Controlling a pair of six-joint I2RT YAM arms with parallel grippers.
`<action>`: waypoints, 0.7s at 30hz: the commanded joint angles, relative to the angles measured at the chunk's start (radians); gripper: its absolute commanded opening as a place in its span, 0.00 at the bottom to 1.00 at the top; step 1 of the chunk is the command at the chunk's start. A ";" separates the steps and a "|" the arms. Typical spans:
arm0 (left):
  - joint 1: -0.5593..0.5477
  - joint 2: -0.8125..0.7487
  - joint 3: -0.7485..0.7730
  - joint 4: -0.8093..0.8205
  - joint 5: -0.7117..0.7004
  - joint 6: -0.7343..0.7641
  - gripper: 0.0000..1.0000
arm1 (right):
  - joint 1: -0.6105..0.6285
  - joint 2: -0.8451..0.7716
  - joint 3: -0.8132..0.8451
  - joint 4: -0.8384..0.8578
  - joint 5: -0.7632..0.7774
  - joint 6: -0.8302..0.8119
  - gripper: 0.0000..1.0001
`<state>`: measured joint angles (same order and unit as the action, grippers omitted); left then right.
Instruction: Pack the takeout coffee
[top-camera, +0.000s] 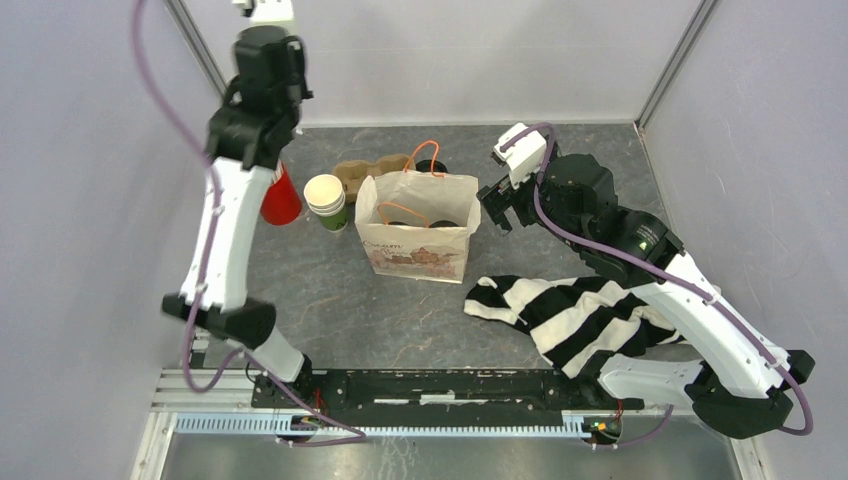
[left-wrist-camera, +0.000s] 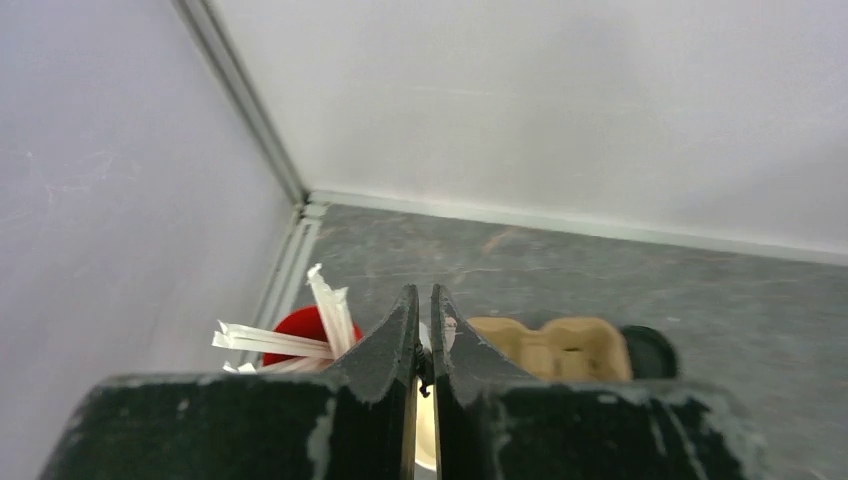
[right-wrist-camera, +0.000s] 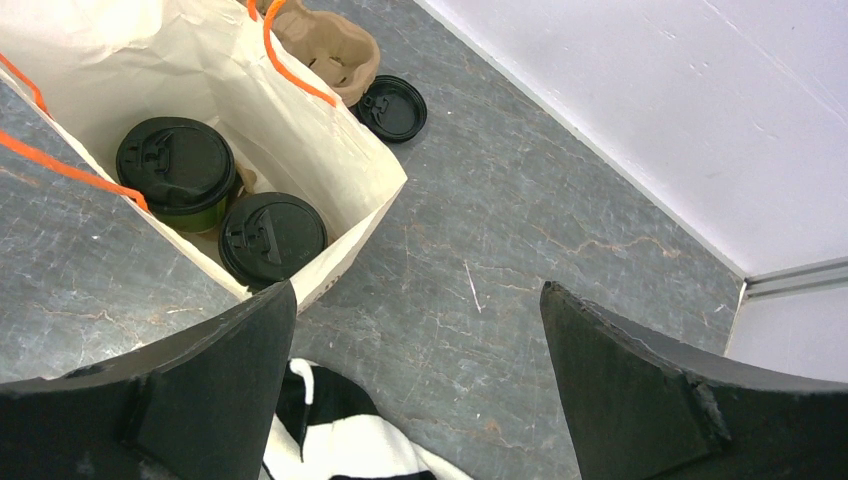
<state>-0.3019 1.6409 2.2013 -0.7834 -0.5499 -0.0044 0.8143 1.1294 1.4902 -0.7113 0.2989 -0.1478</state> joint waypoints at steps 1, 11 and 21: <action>0.012 -0.248 -0.132 0.041 0.361 -0.158 0.04 | 0.003 0.001 0.050 0.031 0.061 -0.006 0.98; 0.013 -0.292 -0.090 -0.074 0.802 -0.213 0.02 | 0.003 0.048 0.091 0.028 0.083 -0.004 0.98; -0.046 -0.223 -0.321 0.055 0.900 -0.215 0.02 | 0.002 0.059 0.107 0.027 0.108 -0.016 0.98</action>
<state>-0.3016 1.4246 1.9697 -0.8032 0.3187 -0.1894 0.8143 1.1915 1.5490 -0.7040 0.3603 -0.1547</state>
